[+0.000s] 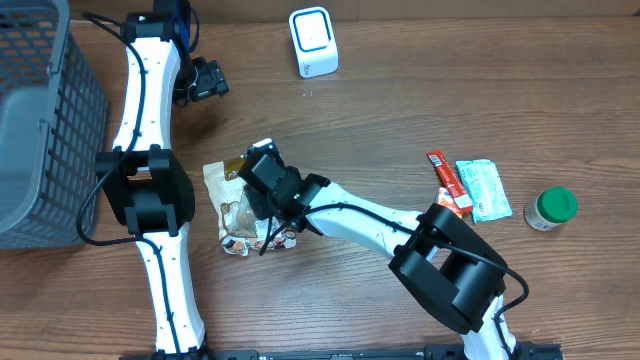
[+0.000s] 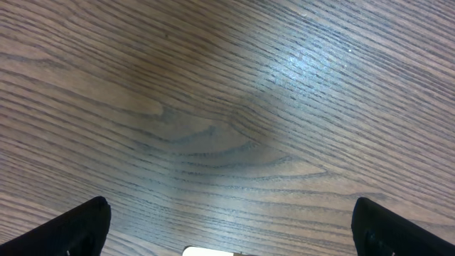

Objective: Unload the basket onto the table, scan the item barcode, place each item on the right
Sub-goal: 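Lower the right gripper and grasp the clear snack bag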

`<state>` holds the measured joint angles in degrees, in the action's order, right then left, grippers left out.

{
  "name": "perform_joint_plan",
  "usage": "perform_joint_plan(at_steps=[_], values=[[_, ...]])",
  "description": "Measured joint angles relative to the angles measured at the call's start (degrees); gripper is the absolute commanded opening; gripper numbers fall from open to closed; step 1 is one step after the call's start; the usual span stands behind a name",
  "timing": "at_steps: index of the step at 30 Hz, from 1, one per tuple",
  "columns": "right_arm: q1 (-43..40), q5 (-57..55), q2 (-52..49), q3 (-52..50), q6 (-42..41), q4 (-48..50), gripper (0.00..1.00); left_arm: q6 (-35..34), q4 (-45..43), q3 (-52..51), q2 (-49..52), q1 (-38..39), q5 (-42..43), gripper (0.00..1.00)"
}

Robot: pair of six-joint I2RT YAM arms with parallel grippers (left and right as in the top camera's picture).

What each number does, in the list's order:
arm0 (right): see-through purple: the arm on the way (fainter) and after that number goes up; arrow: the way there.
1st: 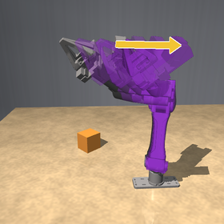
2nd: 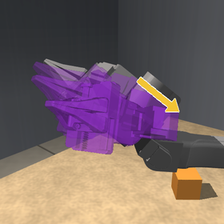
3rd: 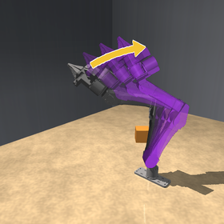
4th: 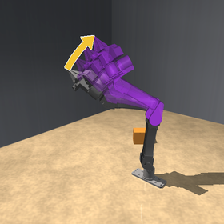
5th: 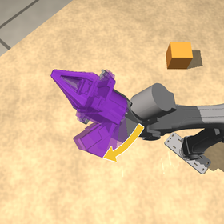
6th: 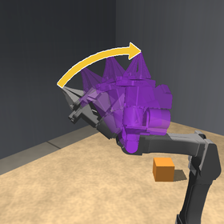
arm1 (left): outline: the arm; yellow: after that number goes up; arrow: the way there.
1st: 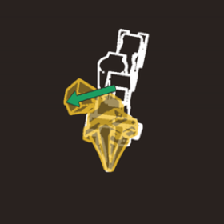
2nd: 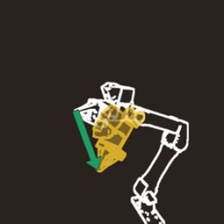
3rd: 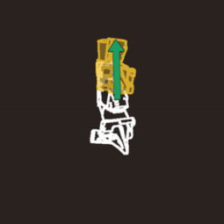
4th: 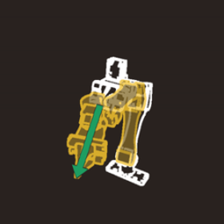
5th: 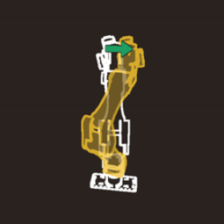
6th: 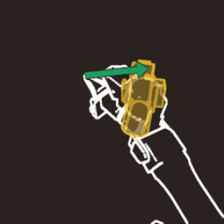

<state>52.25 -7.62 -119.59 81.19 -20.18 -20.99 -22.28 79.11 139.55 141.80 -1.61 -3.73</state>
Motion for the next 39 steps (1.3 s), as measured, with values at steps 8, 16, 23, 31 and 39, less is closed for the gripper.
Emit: perform_joint_plan(at_steps=[8, 16, 23, 31, 39], values=[[0.04, 4.07, 0.0, 0.0, -0.17, 1.11, 0.57, 0.0, 0.0, 0.0, 0.0, 0.0, 0.0, 1.0], [-0.28, -1.44, -0.26, 0.0, -0.31, -4.09, 0.57, 0.0, 0.0, 0.0, 0.0, 0.0, 0.0, 1.0], [-4.31, -5.66, 0.7, 0.28, -1.29, -11.32, 0.61, 0.0, 0.0, 0.0, 0.0, 0.0, 0.0, 1.0], [-13.6, -7.21, 5.35, 0.02, -7.02, -23.76, 0.65, 0.0, 0.0, 0.0, 0.0, 0.0, 0.0, 1.0], [-18.88, -4.59, 12.13, 0.02, -11.58, -31.15, 0.61, 0.0, 0.0, 0.0, 0.0, 0.0, 0.0, 1.0]])
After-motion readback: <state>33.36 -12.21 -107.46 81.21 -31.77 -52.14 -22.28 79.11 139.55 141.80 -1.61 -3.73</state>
